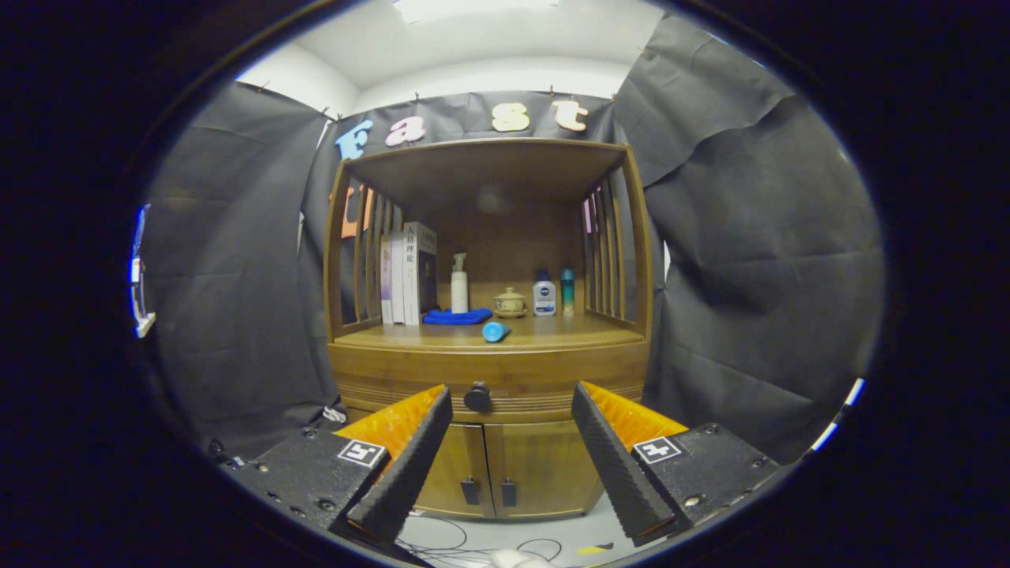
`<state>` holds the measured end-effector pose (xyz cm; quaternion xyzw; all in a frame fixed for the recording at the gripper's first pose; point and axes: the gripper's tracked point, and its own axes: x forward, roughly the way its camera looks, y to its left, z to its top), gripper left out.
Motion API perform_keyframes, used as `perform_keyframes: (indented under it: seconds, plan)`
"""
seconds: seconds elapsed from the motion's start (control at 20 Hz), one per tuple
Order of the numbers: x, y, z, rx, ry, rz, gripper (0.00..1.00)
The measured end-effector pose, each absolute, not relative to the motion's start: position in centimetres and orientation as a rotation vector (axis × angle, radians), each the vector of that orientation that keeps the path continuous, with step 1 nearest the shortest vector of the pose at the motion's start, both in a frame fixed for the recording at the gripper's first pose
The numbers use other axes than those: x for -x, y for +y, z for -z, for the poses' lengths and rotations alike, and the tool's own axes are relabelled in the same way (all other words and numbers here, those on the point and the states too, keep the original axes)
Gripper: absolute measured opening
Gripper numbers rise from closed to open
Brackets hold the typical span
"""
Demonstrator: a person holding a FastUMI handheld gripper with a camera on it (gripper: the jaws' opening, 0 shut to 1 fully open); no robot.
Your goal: Pull open the drawer, take out the items inside it, and place them on the countertop above the cabinet.
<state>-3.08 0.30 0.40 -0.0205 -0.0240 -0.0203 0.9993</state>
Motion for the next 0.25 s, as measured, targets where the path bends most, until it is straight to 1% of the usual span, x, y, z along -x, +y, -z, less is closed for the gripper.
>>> perform_keyframes:
  seconds: [0.25]
  plan:
    - [3.09,0.36,-0.28,0.038,-0.044,0.039,0.99]
